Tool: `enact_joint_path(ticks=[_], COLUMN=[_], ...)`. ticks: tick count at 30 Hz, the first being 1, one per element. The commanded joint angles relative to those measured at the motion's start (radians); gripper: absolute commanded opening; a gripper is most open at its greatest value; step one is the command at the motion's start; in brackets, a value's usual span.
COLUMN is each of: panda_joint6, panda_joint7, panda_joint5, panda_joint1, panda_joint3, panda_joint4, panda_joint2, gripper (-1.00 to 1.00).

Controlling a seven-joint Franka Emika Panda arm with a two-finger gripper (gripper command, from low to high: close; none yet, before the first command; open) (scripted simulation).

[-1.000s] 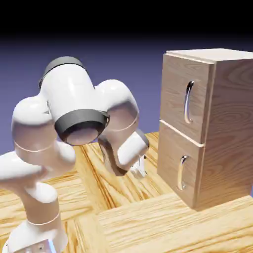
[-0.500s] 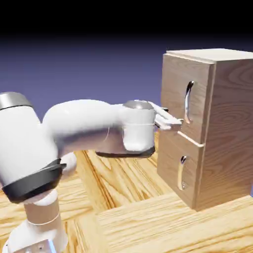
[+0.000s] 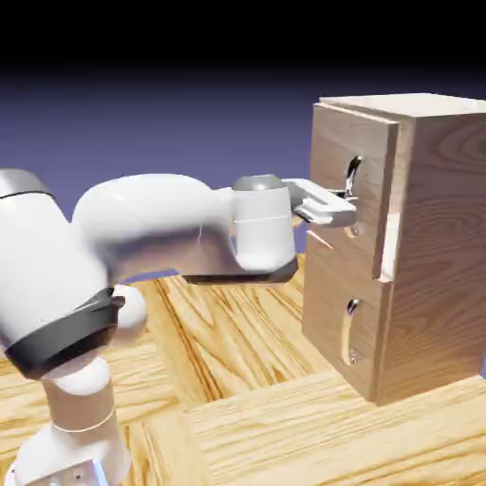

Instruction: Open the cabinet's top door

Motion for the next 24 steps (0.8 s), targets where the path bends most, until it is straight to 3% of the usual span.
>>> enact_joint_path(ticks=[1,13,24], panda_joint6=[-0.043,-0.564,-0.988], panda_joint7=[-0.001,0.042,0.204], panda_joint5=[0.031,0.452,0.925], panda_joint1=[-0.012,0.021,0.201], panda_joint3=[0.03,0.362,0.575], panda_joint4=[-0.025,-0.176,-0.039], panda_joint2=[0.0,-0.07,-0.371], gripper=[-1.0,-1.0,-1.0])
